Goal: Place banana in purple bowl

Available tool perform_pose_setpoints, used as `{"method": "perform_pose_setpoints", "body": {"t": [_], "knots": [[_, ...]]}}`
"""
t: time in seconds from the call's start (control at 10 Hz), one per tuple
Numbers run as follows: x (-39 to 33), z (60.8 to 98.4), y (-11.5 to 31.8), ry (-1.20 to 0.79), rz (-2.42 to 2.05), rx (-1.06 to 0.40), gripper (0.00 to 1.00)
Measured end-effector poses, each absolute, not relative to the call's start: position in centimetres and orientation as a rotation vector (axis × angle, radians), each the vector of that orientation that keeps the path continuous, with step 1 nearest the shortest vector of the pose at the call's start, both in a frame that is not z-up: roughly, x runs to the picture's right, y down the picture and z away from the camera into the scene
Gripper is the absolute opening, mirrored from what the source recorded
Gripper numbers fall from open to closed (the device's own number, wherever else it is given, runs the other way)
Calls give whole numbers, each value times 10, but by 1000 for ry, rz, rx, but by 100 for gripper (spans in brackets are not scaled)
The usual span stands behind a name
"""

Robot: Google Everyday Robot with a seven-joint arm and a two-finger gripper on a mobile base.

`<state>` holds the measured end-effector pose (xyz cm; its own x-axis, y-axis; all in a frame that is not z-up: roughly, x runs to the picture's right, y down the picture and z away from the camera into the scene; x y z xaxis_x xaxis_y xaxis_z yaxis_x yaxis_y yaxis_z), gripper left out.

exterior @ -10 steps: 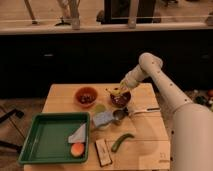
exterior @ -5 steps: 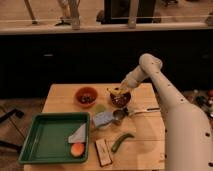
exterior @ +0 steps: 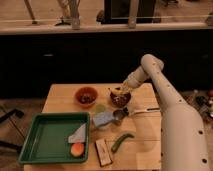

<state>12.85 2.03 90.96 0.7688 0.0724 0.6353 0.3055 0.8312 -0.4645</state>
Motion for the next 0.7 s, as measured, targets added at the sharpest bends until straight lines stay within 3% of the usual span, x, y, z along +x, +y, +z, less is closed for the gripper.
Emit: {"method": "perform_pose_setpoints", "body": {"t": [0.7], "knots": [[136, 913, 22, -716, -89, -618, 75]]}}
